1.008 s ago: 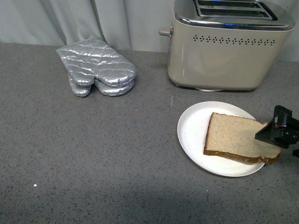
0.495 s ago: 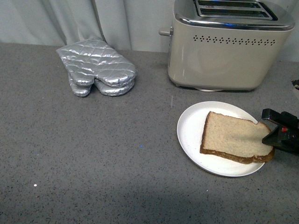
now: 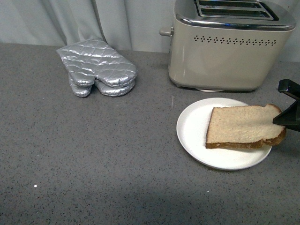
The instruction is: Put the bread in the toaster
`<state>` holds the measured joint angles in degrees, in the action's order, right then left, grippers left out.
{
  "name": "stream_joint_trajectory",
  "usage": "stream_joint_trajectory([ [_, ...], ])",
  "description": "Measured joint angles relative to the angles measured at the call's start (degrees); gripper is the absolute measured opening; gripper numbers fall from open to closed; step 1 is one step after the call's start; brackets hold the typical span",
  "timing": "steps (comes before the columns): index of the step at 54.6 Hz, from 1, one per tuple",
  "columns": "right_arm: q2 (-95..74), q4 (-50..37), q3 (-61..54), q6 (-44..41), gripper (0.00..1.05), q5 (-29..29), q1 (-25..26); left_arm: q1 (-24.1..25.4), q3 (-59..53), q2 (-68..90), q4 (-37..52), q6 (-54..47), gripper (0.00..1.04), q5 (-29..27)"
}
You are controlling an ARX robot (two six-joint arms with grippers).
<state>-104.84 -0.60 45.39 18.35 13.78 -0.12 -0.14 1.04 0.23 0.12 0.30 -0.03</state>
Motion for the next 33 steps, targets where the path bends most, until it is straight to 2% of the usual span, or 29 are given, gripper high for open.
stream_joint_trajectory([
  [9,-0.8,1.3,0.0,-1.9,0.01,-1.5,-0.1,0.0,0.0,0.0,0.0,0.0,0.98,0.0],
  [19,1.1,1.8,-0.1,0.8,0.01,1.9,-0.2,0.0,0.0,0.0,0.0,0.0,0.98,0.0],
  [25,7.0,2.5,-0.1,8.7,0.01,6.6,-0.6,0.0,0.0,0.0,0.0,0.0,0.98,0.0],
  [33,15.4,3.8,0.6,23.2,0.01,5.9,-2.2,0.0,0.0,0.0,0.0,0.0,0.98,0.0],
])
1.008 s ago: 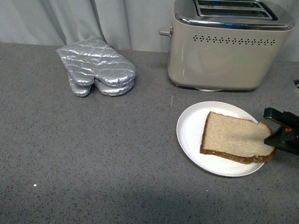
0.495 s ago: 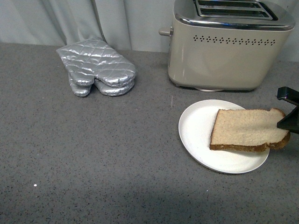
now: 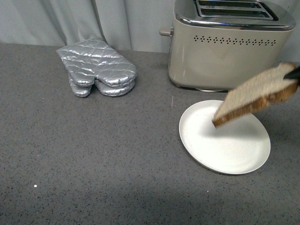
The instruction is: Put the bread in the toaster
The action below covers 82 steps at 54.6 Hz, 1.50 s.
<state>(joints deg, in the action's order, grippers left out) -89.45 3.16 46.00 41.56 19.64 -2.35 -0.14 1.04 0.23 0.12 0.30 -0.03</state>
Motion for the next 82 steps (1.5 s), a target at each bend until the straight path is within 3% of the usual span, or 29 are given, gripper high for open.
stream_joint_trajectory([
  [14,7.7,0.6,8.1,23.3,0.01,-14.3,-5.6,0.0,0.0,0.0,0.0,0.0,0.98,0.0],
  [20,7.3,1.0,11.8,28.5,0.01,-20.6,-7.7,0.0,0.0,0.0,0.0,0.0,0.98,0.0],
  [23,6.4,0.9,14.8,32.6,0.01,-26.6,-9.2,0.0,0.0,0.0,0.0,0.0,0.98,0.0],
  [36,1.6,7.2,22.1,39.7,0.01,-35.1,-11.8,0.0,0.0,0.0,0.0,0.0,0.98,0.0],
  [50,-4.3,11.2,27.3,43.3,0.01,-37.9,-13.5,0.0,0.0,0.0,0.0,0.0,0.98,0.0],
  [82,-12.8,20.3,37.2,46.1,0.01,-36.7,-13.4,0.0,0.0,0.0,0.0,0.0,0.98,0.0],
])
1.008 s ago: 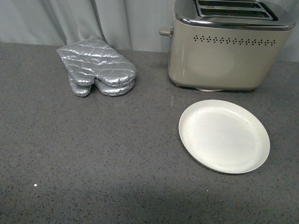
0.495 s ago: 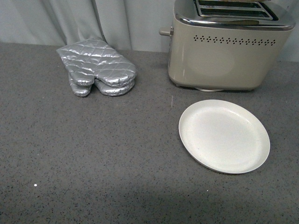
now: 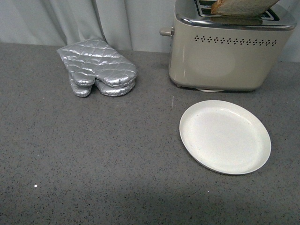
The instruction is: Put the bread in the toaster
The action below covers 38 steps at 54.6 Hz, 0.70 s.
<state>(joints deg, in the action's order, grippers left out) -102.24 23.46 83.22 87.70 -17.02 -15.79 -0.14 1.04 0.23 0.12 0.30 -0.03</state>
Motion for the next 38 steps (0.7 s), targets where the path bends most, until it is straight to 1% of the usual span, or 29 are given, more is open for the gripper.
stream_joint_trajectory([
  [11,-2.3,0.8,2.3,-0.5,0.01,0.5,0.0,0.0,0.0,0.0,0.0,0.0,0.98,0.0],
  [13,-2.7,0.4,2.6,-1.5,0.04,1.0,0.0,0.0,0.0,0.0,0.0,0.0,0.98,0.0],
  [15,-3.2,-0.6,2.9,-3.0,0.11,1.0,0.0,0.0,0.0,0.0,0.0,0.0,0.98,0.0],
  [16,-3.2,-0.8,3.0,-3.3,0.13,0.9,0.0,0.0,0.0,0.0,0.0,0.0,0.98,0.0],
  [20,-3.3,-4.7,3.0,-10.3,0.31,0.3,-0.1,0.0,0.0,0.0,0.0,0.0,0.98,0.0],
  [21,1.6,-20.7,-4.0,-30.0,0.69,-2.8,-0.2,0.0,0.0,0.0,0.0,0.0,0.98,0.0],
  [22,2.8,-23.3,-5.7,-33.6,0.74,-3.7,-0.2,0.0,0.0,0.0,0.0,0.0,0.98,0.0],
  [24,4.7,-27.2,-8.5,-38.8,0.81,-5.0,-0.2,0.0,0.0,0.0,0.0,0.0,0.98,0.0],
  [25,6.3,-30.6,-10.8,-42.3,0.87,-6.0,-0.2,0.0,0.0,0.0,0.0,0.0,0.98,0.0],
  [29,9.5,-38.1,-16.0,-51.2,0.96,-7.0,-0.1,0.0,0.0,0.0,0.0,0.0,0.98,0.0],
  [31,11.0,-41.6,-18.6,-56.5,0.97,-6.7,0.1,0.0,0.0,0.0,0.0,0.0,0.98,0.0],
  [32,12.6,-45.0,-21.3,-61.0,0.95,-6.0,0.3,0.0,0.0,0.0,0.0,0.0,0.98,0.0],
  [33,13.7,-46.8,-23.1,-63.1,0.94,-5.4,0.5,0.0,0.0,0.0,0.0,0.0,0.98,0.0],
  [34,15.3,-48.5,-25.6,-67.6,0.94,-4.0,0.9,0.0,0.0,0.0,0.0,0.0,0.98,0.0],
  [35,16.3,-48.9,-27.2,-69.2,0.95,-3.3,1.2,0.0,0.0,0.0,0.0,0.0,0.98,0.0],
  [36,17.9,-49.9,-29.7,-72.6,0.95,-1.6,1.6,0.0,0.0,0.0,0.0,0.0,0.98,0.0],
  [38,19.8,-51.7,-33.2,-75.7,0.95,-0.3,2.3,0.0,0.0,0.0,0.0,0.0,0.98,0.0],
])
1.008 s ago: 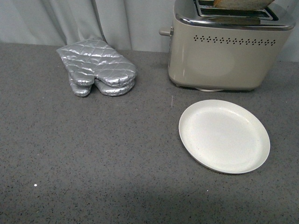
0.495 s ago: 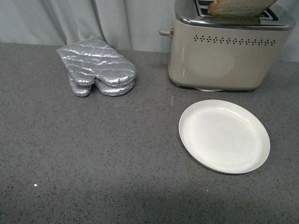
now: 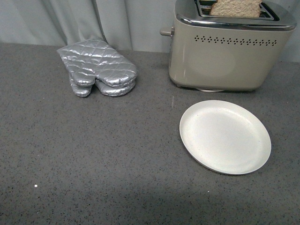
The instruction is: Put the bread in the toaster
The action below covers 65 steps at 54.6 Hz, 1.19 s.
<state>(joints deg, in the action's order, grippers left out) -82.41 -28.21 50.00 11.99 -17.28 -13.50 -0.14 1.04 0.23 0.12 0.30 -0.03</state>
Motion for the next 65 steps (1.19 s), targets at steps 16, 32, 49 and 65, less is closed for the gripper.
stream_joint_trajectory([
  [16,18.7,-1.9,-22.4,-15.6,0.95,-1.4,6.2,0.0,0.0,0.0,0.0,0.0,0.98,0.0],
  [32,33.0,-9.0,-38.2,-12.9,0.49,17.0,13.2,0.0,0.0,0.0,0.0,0.0,0.98,0.0],
  [49,41.3,-6.1,-43.7,-12.7,0.00,17.1,13.4,0.0,0.0,0.0,0.0,0.0,0.98,0.0],
  [65,49.2,-1.2,-46.5,-12.6,0.00,17.2,13.4,0.0,0.0,0.0,0.0,0.0,0.98,0.0],
])
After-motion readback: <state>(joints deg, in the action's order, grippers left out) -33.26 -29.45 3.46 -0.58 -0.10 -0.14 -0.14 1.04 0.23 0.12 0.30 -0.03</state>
